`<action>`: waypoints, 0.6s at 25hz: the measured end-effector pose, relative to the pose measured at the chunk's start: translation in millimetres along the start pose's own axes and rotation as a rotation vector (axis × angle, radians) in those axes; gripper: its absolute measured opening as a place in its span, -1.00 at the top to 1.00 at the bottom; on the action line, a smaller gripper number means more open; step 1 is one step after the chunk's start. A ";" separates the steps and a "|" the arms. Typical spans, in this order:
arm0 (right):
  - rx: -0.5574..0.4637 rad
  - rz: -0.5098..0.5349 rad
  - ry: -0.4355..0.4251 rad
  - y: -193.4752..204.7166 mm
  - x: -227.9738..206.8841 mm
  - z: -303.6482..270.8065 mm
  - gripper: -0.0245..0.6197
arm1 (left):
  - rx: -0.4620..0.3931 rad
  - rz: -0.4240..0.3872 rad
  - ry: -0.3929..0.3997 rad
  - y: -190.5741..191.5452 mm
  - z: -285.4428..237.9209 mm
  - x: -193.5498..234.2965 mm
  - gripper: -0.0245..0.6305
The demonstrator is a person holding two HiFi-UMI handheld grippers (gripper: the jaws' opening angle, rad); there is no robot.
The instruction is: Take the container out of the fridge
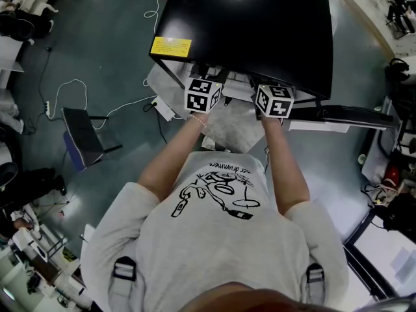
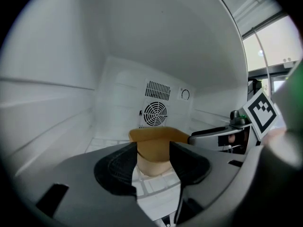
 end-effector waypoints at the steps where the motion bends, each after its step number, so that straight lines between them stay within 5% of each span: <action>1: 0.000 0.000 -0.002 -0.1 0.5 0.3 0.08 | 0.000 0.000 0.002 -0.3 0.2 0.1 0.24; 15: -0.001 -0.006 0.002 -0.4 3.9 11.0 0.09 | -0.032 0.024 0.015 -4.2 4.1 -3.6 0.24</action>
Point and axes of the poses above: the fingertips, and each gripper's own axes: z backward along the fingers, x to its left, y out of its underside, the point moved 1 cm from there along z, backward along the fingers, and after that the axes turned 14 degrees about y, right-handed, at the moved point
